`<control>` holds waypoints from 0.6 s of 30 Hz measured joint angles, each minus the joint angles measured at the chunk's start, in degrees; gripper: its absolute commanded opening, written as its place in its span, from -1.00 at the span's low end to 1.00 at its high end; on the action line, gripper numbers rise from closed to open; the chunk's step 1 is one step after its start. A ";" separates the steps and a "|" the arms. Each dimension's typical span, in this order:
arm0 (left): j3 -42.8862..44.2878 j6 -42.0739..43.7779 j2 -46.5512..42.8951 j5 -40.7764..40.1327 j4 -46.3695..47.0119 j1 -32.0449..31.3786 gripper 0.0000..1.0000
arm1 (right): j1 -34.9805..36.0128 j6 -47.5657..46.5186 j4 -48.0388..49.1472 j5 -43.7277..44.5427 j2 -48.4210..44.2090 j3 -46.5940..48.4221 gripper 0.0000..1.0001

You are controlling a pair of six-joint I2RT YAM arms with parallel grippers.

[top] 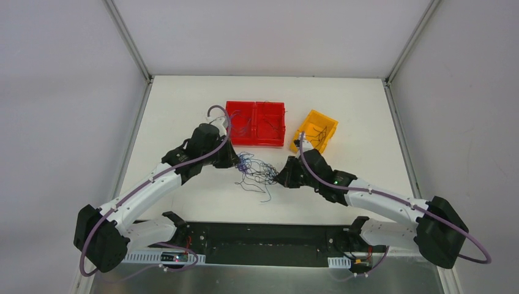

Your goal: Untangle the cables

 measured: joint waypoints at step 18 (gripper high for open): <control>-1.44 -7.50 -1.92 -25.35 -18.75 9.94 -1.00 | -15.69 1.75 -26.16 29.20 -12.83 -0.68 -1.00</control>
